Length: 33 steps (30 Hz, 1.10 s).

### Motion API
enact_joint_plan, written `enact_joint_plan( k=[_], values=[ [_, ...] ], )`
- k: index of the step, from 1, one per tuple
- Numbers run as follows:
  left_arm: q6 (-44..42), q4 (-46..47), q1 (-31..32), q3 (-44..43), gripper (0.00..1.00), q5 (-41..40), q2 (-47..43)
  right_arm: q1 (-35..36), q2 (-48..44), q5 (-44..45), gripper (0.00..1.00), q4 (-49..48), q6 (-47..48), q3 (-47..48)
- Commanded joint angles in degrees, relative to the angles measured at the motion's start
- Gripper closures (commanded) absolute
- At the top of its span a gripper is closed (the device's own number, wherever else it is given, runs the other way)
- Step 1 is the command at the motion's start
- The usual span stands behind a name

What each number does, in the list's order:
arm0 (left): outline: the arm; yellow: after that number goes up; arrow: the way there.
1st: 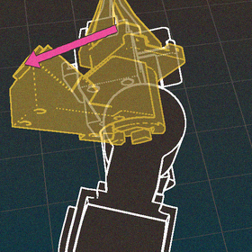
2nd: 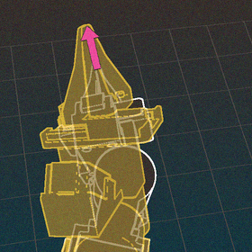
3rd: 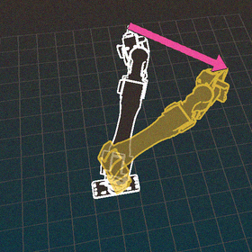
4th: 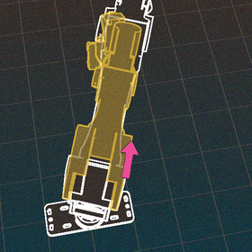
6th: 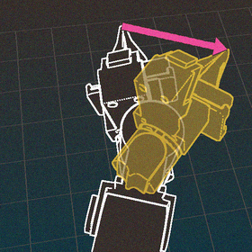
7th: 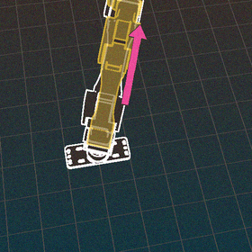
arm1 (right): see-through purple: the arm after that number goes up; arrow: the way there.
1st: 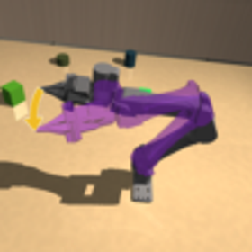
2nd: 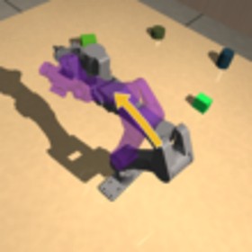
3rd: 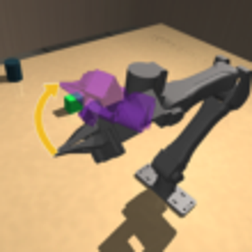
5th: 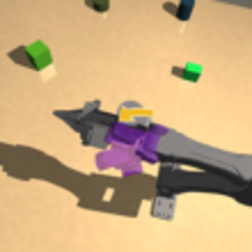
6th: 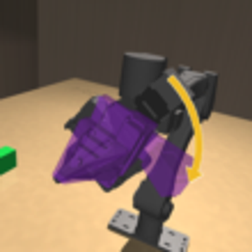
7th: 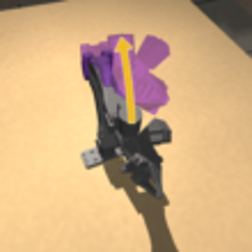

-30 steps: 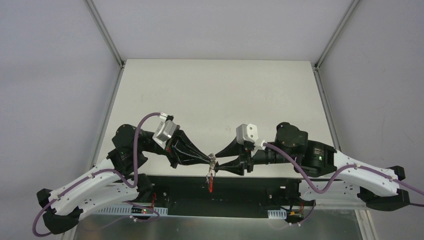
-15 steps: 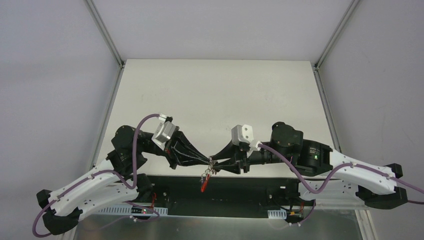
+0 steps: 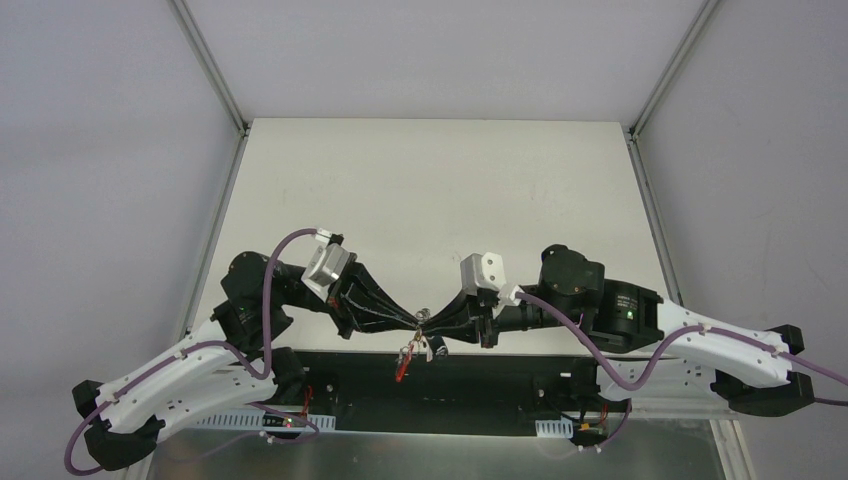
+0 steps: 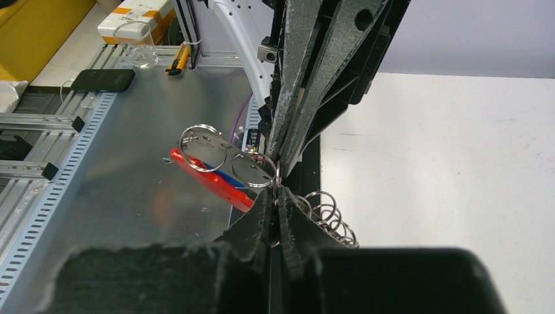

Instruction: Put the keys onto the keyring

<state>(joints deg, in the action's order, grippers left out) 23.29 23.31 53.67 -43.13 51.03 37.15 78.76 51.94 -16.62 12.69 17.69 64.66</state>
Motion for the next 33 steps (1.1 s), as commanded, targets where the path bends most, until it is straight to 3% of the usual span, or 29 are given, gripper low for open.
enact_joint_plan(
  k=[1,8,18,24,33],
  values=[
    [-1.0,2.7,0.4,0.2,1.0,1.4,-0.9,0.3,-0.3,0.0,1.0,-2.8,1.0,2.3],
    [-2.5,-3.6,0.4,-1.0,1.0,-1.8,-1.4,0.4,-0.7,3.2,1.0,0.5,-1.0,3.4],
    [-4.2,-18.3,0.4,-2.2,0.8,-11.6,-5.7,0.4,1.9,7.3,1.0,14.9,-7.8,6.3],
    [-2.9,-18.8,0.4,-2.6,0.74,-12.7,-5.4,0.3,6.8,4.6,1.0,26.0,-10.8,9.8],
    [-1.7,-18.7,0.4,-2.6,0.74,-9.6,-1.2,0.3,9.5,1.5,1.0,33.2,-13.5,9.0]
  ],
)
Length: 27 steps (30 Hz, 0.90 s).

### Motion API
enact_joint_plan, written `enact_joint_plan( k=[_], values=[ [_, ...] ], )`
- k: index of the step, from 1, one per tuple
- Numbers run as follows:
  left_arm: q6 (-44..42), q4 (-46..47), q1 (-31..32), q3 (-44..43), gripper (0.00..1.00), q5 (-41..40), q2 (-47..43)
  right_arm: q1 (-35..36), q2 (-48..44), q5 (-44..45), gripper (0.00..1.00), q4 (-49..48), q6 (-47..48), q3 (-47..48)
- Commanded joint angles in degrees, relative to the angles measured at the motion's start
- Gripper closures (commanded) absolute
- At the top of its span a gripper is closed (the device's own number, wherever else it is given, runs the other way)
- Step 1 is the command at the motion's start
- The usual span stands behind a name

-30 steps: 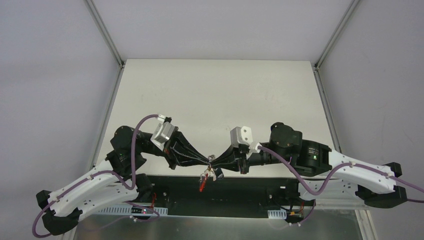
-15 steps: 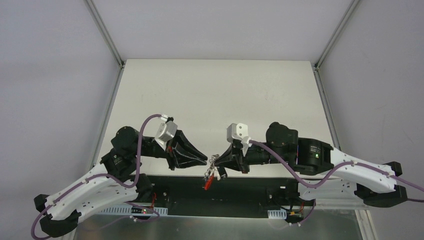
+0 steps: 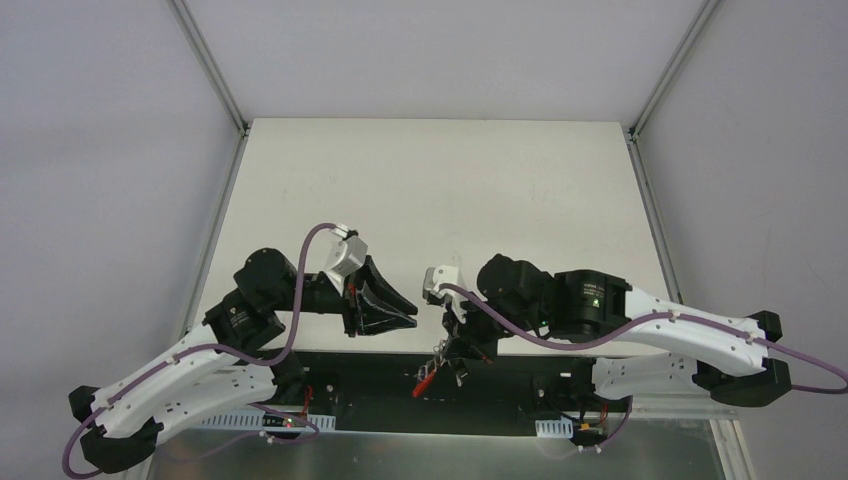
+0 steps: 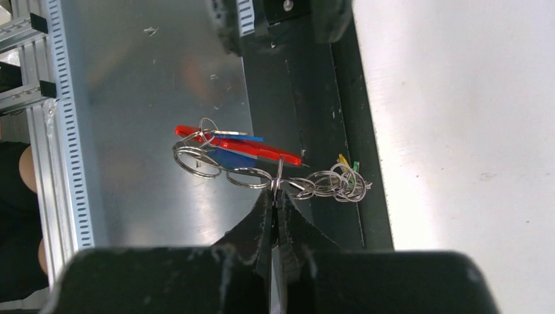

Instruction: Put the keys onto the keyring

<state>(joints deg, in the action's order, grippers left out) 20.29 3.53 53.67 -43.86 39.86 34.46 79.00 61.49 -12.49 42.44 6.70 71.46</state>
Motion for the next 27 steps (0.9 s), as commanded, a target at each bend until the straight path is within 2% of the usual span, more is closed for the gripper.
enact_joint_plan(
  k=[1,6,13,16,27],
  values=[
    [1.4,1.1,0.4,-1.6,0.75,2.4,1.9,0.0,0.0,-3.1,1.0,3.9,-3.1,2.3],
    [2.3,2.4,0.4,-0.2,0.75,5.3,2.7,-1.0,0.6,-9.3,1.0,4.7,-4.4,2.5],
    [5.5,6.1,0.5,0.2,0.74,10.5,6.3,-1.7,6.1,-16.7,1.0,7.2,-5.5,8.0],
    [7.1,7.5,0.5,0.3,0.7,13.9,7.7,-2.4,8.6,-17.6,1.0,8.1,-6.1,10.5],
    [9.6,7.6,0.9,0.9,0.67,19.5,7.3,-4.0,14.4,-17.2,1.0,14.0,-3.9,19.7]
  ],
)
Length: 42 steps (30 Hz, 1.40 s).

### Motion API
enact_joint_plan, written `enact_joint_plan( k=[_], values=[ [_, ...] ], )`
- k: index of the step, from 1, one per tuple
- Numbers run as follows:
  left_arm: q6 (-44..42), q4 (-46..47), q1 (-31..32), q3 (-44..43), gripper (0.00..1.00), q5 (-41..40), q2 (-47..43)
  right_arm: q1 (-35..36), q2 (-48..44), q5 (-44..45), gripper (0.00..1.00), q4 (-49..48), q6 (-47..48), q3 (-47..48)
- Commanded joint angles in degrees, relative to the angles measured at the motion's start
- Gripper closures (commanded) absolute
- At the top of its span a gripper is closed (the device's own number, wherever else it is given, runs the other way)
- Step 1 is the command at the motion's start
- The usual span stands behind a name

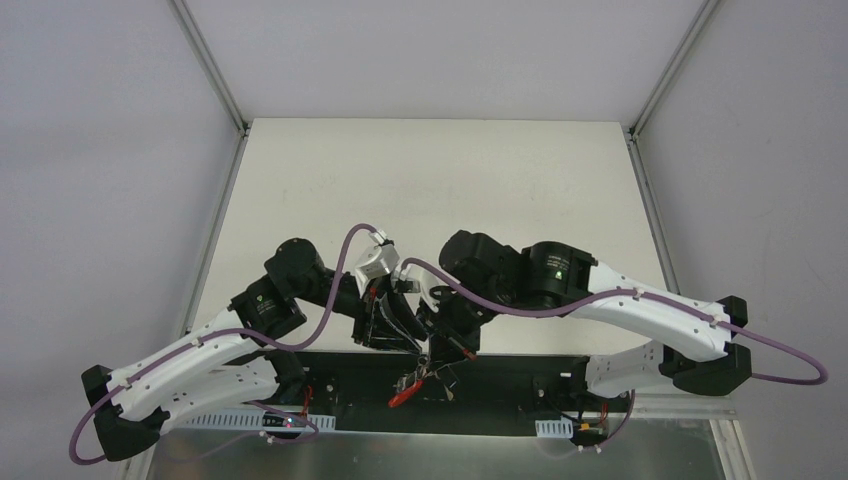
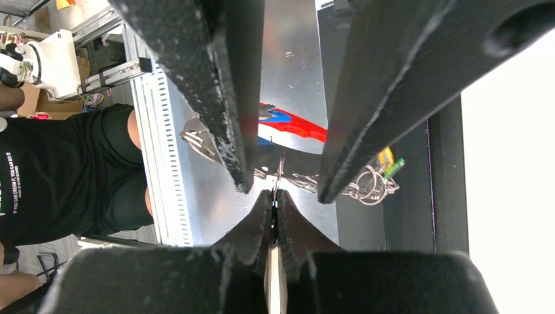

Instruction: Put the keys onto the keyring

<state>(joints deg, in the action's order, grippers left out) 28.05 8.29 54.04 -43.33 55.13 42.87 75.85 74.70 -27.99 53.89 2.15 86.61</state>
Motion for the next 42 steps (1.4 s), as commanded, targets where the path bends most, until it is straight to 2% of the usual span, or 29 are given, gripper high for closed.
enact_joint_plan(
  k=[1,8,22,28,42],
  values=[
    [2.1,2.7,0.5,0.3,0.67,4.5,-1.1,-1.1,1.5,-1.7,1.0,2.9,0.8,5.1],
    [1.0,1.1,0.5,0.0,0.68,4.7,-0.7,-1.8,4.3,-1.6,1.0,5.5,2.4,9.8],
    [-1.6,-2.7,0.5,-1.2,0.7,2.4,1.3,-2.1,3.4,-1.0,1.0,5.2,2.8,10.5],
    [-1.9,-3.0,0.5,-2.0,0.7,1.6,2.3,-2.1,2.0,-0.1,1.0,2.7,2.7,9.3],
    [-1.0,-2.6,0.5,-2.1,0.7,0.2,-1.9,-1.6,-4.1,0.8,1.0,-4.3,4.4,2.2]
  ],
)
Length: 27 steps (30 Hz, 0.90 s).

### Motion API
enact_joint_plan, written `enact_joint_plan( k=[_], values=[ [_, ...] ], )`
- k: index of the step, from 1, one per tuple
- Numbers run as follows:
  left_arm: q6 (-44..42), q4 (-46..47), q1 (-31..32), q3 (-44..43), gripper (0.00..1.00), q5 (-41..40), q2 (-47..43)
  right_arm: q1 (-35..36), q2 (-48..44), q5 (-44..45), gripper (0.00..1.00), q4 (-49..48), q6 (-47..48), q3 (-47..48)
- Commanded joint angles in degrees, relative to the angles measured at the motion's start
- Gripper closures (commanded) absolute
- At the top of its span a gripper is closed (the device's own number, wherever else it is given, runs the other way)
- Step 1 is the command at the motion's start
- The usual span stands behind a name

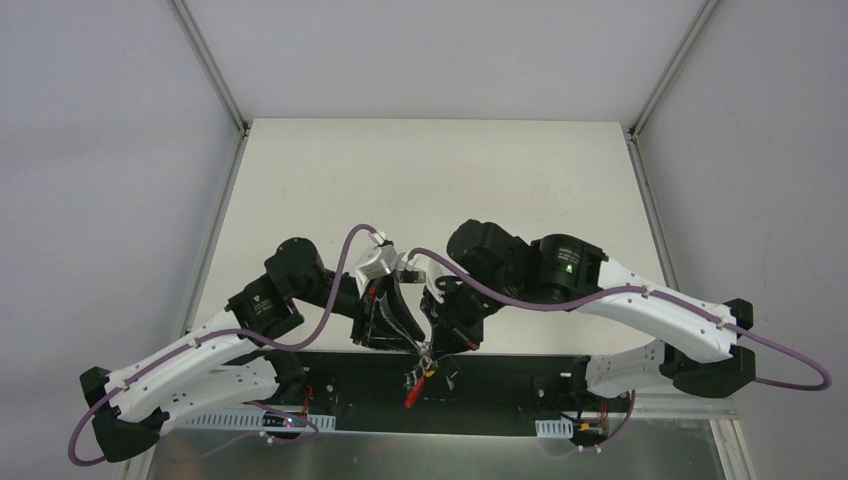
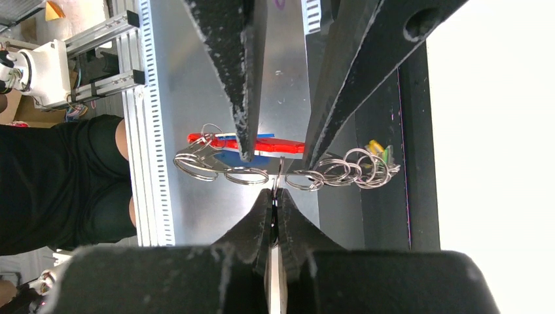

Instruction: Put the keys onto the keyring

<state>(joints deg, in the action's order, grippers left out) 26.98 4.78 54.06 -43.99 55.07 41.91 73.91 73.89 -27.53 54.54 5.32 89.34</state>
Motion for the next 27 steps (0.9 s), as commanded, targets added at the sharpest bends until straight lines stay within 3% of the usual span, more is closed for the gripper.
enact_joint_plan(
  k=[1,18,27],
  values=[
    [0.1,0.9,0.4,-1.6,0.7,0.3,-0.9,0.4,-3.7,0.4,1.0,-5.5,1.3,-0.9],
    [0.2,1.8,0.4,-2.2,0.7,0.5,-0.4,1.1,-3.2,2.6,1.0,-8.1,1.8,-1.8],
    [0.3,1.8,0.5,-2.1,0.81,0.5,-0.1,1.1,-2.9,2.8,1.0,-8.6,2.5,-1.6]
  ],
)
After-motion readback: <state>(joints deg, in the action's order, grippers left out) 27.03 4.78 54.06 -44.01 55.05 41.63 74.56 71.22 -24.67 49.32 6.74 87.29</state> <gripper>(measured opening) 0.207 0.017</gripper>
